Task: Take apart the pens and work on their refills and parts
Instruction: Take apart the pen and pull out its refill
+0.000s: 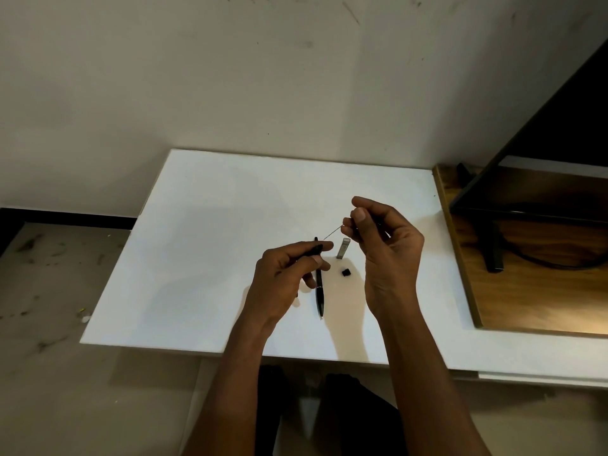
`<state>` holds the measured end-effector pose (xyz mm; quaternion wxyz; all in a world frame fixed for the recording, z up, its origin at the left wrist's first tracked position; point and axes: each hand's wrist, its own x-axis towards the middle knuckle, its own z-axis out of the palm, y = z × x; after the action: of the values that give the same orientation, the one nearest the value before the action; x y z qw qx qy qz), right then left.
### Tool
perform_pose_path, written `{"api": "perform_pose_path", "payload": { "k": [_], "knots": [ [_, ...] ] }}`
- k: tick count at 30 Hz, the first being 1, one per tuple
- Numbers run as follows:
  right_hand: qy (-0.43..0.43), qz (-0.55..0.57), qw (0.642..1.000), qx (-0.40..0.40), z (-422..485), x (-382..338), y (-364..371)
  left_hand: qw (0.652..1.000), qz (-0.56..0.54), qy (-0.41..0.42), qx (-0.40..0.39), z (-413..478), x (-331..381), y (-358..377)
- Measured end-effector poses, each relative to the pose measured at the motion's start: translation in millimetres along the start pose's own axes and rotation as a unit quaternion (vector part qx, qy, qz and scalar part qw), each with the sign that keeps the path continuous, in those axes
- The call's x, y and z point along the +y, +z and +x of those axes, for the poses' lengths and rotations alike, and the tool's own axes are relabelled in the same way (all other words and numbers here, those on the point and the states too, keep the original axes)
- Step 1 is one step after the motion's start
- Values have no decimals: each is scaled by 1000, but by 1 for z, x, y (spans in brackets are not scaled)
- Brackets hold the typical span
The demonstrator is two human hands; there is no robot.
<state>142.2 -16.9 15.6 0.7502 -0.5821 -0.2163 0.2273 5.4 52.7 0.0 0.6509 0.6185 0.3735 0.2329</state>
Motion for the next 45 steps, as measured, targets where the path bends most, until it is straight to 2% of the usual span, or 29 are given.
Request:
{"api": "perform_pose_path", "payload": {
  "k": [39,45],
  "knots": [
    [6,-46,999,-23,-2,1,1,1000,-18,13,-6,1,-2,0],
    [3,-89,994,-58,-5,-1,3,1000,-8,17,3,0,-3,-1]
  ]
}}
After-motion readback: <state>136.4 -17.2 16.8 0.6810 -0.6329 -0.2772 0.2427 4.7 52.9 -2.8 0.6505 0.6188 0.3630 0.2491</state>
